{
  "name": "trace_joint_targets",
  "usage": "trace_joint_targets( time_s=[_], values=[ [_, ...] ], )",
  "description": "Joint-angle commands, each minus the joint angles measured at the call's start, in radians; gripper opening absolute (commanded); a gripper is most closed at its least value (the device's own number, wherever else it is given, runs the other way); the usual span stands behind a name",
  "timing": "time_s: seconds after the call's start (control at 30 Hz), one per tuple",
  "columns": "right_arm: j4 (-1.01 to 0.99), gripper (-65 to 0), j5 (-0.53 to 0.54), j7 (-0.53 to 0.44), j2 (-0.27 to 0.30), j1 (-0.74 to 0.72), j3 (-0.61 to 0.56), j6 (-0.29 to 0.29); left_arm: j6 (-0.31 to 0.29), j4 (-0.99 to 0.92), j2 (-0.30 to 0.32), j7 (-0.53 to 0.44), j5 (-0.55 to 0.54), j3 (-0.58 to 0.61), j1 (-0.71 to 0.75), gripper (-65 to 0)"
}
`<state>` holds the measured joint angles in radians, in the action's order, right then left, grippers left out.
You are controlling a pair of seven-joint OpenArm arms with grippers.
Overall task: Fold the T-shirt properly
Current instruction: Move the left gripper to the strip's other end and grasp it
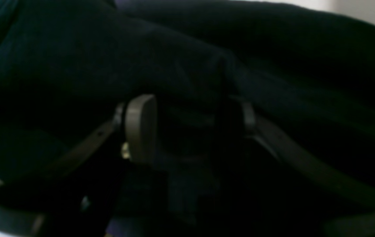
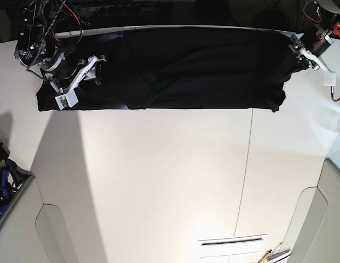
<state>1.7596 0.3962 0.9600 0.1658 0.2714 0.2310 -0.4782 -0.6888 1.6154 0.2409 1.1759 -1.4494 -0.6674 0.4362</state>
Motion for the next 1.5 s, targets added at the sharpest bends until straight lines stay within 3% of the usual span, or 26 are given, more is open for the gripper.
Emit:
trace_joint_targets(
  time_s=[0.0,0.33,0.53,0.8,1.1,1.13,1.2,1.27,1.47],
  values=[
    [0.004,-32.7,-0.003,0.032,0.003,0.003,0.001,0.003,-0.009,0.042,-0.003,-0.013,-0.034,0.023,0.002,-65.0],
    [0.004,-32.7,0.008,0.032,0.003,0.003,0.001,0.003,-0.009,0.094,-0.104,-0.032,-0.034,0.339,-0.063,-65.0],
    [0.004,-32.7,0.031,0.032,0.003,0.003,0.001,0.003,-0.009,0.094,-0.152,-0.058,0.035,0.467,-0.116,-65.0],
    [0.004,-32.7,0.031,0.032,0.003,0.003,0.001,0.003,-0.009,0.093,-0.163,-0.106,0.111,0.570,-0.134,-65.0],
    [0.004,-32.7,0.031,0.032,0.003,0.003,0.001,0.003,-0.009,0.094,-0.163,-0.135,0.156,0.585,-0.148,-65.0],
    [0.004,-32.7,0.031,0.032,0.003,0.003,0.001,0.003,-0.009,0.094,-0.163,-0.135,0.154,0.585,-0.148,-60.7],
    [0.004,-32.7,0.031,0.036,0.003,0.003,0.001,0.003,-0.009,0.094,-0.160,-0.125,0.142,0.585,-0.148,-42.9],
    [0.004,-32.7,0.031,0.037,0.003,0.003,0.001,0.003,-0.009,0.094,-0.160,-0.124,0.121,0.585,-0.148,-34.2],
    [0.026,-32.7,0.041,0.060,0.003,0.001,0.001,0.003,-0.009,0.116,-0.160,-0.090,0.050,0.585,-0.148,-33.9]
  ],
)
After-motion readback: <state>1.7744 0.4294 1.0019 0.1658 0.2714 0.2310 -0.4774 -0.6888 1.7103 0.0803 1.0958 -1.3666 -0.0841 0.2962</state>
